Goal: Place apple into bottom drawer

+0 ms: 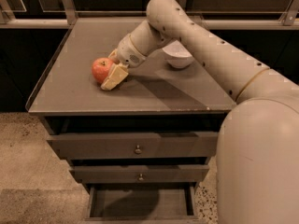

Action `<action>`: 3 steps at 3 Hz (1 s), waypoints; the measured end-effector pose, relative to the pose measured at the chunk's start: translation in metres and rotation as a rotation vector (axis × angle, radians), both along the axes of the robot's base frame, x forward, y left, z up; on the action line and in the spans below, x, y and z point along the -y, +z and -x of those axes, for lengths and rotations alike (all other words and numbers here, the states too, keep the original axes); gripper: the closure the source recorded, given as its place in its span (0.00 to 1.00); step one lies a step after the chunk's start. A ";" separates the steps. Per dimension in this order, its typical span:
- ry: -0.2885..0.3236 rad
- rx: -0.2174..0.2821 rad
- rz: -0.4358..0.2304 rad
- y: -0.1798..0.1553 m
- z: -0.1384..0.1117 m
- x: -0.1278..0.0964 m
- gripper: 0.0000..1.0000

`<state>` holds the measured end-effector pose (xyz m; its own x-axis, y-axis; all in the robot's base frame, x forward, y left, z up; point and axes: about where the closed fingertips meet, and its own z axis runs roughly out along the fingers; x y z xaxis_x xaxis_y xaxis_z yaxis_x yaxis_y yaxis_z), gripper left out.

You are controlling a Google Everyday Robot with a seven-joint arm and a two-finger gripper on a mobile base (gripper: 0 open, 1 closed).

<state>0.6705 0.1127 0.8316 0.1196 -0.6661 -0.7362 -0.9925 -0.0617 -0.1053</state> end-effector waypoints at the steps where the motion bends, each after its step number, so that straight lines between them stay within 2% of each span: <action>1: 0.021 -0.013 0.006 -0.002 0.002 0.001 1.00; 2: 0.015 -0.025 0.029 -0.002 0.007 0.011 1.00; 3: 0.015 -0.025 0.029 0.000 0.007 0.011 1.00</action>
Offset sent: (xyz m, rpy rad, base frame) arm -0.0658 -0.0720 0.0541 -0.1868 0.0295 -0.0145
